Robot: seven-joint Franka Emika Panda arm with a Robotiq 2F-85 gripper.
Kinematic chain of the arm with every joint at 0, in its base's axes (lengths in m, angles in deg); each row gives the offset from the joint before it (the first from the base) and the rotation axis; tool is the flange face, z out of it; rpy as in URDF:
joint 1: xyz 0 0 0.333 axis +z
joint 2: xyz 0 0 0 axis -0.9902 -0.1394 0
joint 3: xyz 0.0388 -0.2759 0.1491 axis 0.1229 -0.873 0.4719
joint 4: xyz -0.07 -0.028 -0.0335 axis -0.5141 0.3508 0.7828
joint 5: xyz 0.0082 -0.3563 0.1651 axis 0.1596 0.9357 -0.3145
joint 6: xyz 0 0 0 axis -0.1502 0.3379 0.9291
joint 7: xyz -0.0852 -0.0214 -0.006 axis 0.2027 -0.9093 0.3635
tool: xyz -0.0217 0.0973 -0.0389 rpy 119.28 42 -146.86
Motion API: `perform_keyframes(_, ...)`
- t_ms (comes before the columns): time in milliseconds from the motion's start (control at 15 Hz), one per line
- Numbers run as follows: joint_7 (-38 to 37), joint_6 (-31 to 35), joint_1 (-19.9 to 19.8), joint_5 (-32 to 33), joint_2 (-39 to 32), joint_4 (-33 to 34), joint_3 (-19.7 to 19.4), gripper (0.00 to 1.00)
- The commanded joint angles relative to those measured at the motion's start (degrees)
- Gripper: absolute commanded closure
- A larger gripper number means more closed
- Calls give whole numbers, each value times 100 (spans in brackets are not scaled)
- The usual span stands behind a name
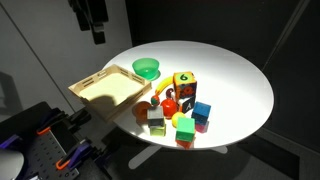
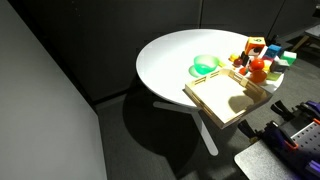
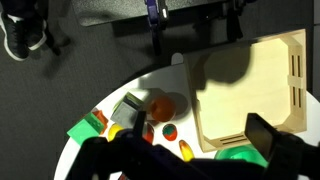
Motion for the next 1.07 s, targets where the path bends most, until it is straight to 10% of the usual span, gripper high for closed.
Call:
perform_keyframes(0,27,-23,19,39,-346,419,-9,0)
perform_keyframes(1000,87,39,-25,24,-1574,1339,-116,0)
